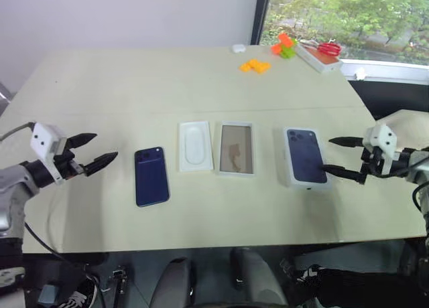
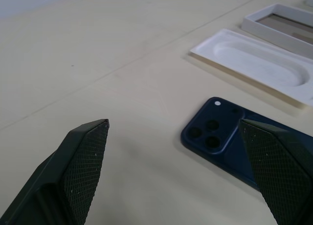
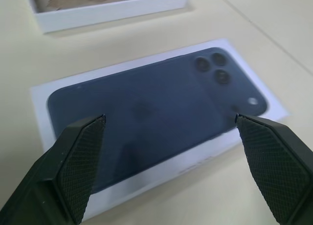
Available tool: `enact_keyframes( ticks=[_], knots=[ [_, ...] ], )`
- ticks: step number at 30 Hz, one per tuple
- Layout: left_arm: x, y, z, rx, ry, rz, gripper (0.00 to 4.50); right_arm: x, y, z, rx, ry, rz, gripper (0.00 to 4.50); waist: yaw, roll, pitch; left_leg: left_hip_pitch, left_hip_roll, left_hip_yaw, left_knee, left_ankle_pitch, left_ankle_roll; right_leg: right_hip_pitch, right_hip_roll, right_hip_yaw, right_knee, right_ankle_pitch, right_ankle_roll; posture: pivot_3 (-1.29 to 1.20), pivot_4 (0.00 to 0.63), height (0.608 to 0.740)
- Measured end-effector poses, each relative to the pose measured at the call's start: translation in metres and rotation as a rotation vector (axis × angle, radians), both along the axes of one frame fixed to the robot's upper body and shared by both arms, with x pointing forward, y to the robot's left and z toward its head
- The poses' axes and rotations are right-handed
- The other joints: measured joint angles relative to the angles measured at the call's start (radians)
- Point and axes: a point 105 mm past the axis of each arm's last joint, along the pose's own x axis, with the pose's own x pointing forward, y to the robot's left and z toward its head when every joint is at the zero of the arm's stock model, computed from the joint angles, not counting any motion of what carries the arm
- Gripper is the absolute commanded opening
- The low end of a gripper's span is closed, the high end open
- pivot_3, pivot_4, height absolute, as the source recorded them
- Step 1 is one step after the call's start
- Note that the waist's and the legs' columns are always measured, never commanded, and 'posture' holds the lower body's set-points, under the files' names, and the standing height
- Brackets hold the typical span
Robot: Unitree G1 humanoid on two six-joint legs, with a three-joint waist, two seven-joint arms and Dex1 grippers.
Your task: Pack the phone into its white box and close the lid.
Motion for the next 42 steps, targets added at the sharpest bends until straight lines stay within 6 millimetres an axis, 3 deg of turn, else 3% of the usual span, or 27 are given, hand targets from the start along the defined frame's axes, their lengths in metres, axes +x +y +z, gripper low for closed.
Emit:
enact_keyframes(
  ticks=[14,21,26,31,34,37,42],
  knots=[
    [0.005,0.0,0.0,-0.012,0.016,0.032,4.45,0.007,-0.006,0.002,0.021,-0.02,-0.059,4.45,0.001,0.0,0.0,0.0,0.0,0.001,0.0,0.0,0.0,0.0,0.0,0.001,0.0,0.0,0.0,0.0,0.15,0.74],
    [0.01,0.0,0.005,-0.022,-0.001,0.045,4.45,0.013,0.002,0.001,0.046,-0.04,-0.058,4.45,-0.001,0.0,0.0,0.001,0.0,0.001,0.0,0.0,0.0,0.001,0.0,0.001,0.0,0.0,0.0,0.0,0.15,0.74],
    [0.013,-0.004,-0.008,-0.076,0.121,0.052,4.45,0.018,0.007,0.007,0.051,-0.07,-0.061,4.45,0.0,0.0,0.0,0.001,0.0,0.001,0.0,0.0,0.0,0.001,0.0,0.001,0.0,0.0,0.0,0.0,0.15,0.74],
    [0.023,-0.013,0.0,-0.188,0.199,0.078,4.45,0.022,0.028,0.014,0.05,-0.111,-0.011,4.45,0.002,0.0,0.0,0.001,0.0,0.0,0.0,0.0,0.0,0.001,0.0,0.001,0.0,0.0,0.001,0.0,0.15,0.74],
    [0.033,-0.034,0.005,-0.259,0.235,0.086,4.45,0.025,0.052,0.024,0.04,-0.142,0.053,4.45,0.003,0.0,0.0,0.001,-0.001,0.0,0.0,0.0,0.0,0.001,-0.001,0.001,0.0,0.001,0.002,0.0,0.15,0.74],
    [0.046,-0.056,-0.004,-0.337,0.339,0.129,4.45,0.024,0.08,0.033,0.052,-0.159,0.124,4.45,0.004,0.0,0.0,0.001,-0.001,-0.001,0.0,0.0,0.0,0.001,0.0,0.001,0.0,0.001,0.003,0.0,0.15,0.74],
    [0.059,-0.099,-0.012,-0.416,0.442,0.134,4.45,0.023,0.116,0.032,0.085,-0.174,0.187,4.45,0.004,-0.001,0.0,0.0,-0.002,-0.001,0.0,0.0,0.0,0.001,-0.001,0.001,0.0,0.002,0.003,0.0,0.15,0.74]
  ],
)
